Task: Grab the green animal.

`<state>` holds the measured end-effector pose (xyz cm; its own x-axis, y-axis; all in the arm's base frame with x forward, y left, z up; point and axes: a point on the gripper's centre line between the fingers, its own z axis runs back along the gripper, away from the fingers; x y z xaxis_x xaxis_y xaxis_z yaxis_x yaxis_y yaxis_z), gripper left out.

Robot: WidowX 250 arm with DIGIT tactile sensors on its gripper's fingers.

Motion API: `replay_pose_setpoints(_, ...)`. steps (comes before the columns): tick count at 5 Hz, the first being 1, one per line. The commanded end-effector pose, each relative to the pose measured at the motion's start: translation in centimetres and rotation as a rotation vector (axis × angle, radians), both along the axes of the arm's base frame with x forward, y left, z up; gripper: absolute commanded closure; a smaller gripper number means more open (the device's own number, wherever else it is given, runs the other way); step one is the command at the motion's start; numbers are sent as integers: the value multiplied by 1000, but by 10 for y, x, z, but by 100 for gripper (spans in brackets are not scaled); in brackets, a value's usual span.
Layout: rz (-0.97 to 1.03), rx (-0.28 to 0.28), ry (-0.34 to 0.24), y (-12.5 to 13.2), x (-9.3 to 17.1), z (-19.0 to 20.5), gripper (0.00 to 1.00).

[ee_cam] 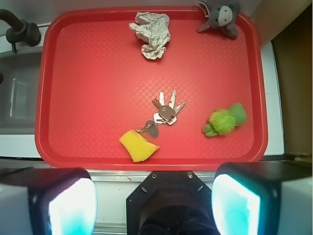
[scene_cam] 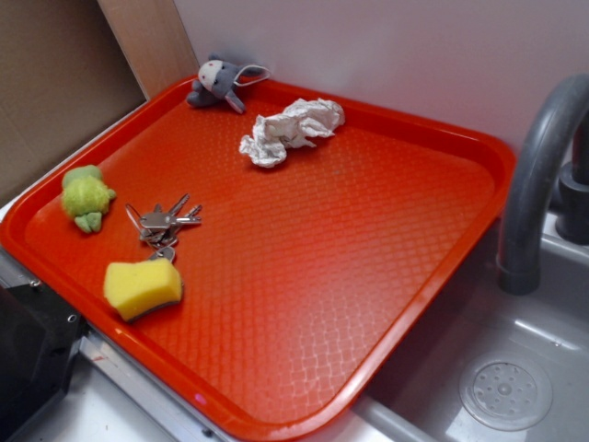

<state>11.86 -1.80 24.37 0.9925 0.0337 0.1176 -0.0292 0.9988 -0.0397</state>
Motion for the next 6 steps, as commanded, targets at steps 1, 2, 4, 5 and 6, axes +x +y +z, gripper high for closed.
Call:
replay_pose_setpoints(1, 0, 0, 0, 0, 0, 0, 0)
replay_pose_setpoints(2, 161, -49, 45, 23, 19, -22, 0)
replay_pose_setpoints(4, 391, -67, 95, 64, 45, -66, 0)
replay_pose_setpoints(5, 477, -41, 159, 93, 48, -116, 0)
replay_pose_setpoints(6, 536, 42, 216, 106, 42, -151, 0)
